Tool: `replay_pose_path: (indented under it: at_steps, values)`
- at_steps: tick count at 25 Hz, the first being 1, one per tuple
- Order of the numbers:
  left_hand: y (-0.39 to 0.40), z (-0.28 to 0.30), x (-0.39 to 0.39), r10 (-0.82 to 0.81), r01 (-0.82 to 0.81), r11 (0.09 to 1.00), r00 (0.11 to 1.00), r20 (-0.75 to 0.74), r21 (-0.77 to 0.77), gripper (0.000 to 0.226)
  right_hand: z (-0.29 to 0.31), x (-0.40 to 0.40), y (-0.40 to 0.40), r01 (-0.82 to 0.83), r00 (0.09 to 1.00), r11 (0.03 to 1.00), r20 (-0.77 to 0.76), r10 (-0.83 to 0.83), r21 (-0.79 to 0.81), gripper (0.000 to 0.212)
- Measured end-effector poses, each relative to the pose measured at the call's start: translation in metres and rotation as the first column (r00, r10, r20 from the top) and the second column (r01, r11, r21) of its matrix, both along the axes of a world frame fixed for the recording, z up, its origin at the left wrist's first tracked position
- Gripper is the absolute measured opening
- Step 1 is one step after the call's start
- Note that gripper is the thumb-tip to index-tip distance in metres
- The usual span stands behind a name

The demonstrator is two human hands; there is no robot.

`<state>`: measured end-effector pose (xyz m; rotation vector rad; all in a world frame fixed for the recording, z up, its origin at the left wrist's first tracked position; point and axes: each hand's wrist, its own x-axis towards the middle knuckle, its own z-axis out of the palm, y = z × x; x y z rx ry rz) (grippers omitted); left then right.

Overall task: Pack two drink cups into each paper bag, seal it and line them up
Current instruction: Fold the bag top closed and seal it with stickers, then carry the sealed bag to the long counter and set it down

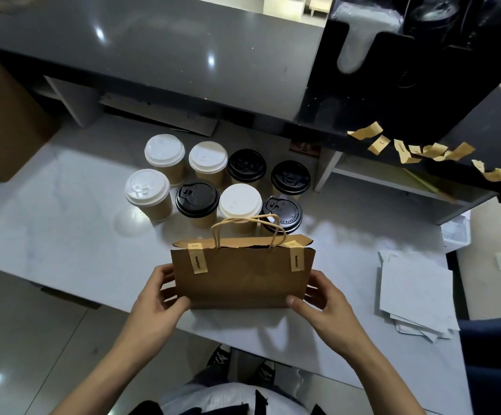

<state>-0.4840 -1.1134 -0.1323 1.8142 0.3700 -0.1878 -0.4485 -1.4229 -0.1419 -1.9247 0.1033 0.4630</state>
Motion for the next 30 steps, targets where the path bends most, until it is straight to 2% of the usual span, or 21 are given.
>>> replay_pose_path:
  at_steps: [5,10,15,21,30]
  values:
    - [0.004,-0.004,-0.002,0.019,-0.018,0.999,0.999,0.034,-0.027,0.054,0.001,-0.004,0.011,0.072,0.996,0.996,0.053,-0.074,0.045,0.034]
    - [0.011,-0.003,-0.008,0.018,-0.015,0.999,0.997,0.069,-0.047,0.057,0.004,-0.013,0.018,0.132,0.983,0.989,0.119,-0.138,0.06,0.032]
    - [0.016,0.0,-0.017,0.026,-0.023,0.999,0.994,0.108,-0.031,0.057,0.011,-0.029,0.03,0.088,0.963,0.996,0.255,-0.091,0.021,0.053]
    - [0.022,0.013,-0.033,0.099,-0.092,0.995,0.978,0.181,-0.048,0.062,0.016,-0.034,0.047,0.1,0.944,0.993,0.311,-0.113,0.059,0.081]
    - [0.011,0.048,-0.066,0.283,-0.255,0.956,0.935,0.213,-0.148,0.071,0.032,-0.015,0.064,-0.066,0.934,0.989,0.356,0.015,0.131,0.078]
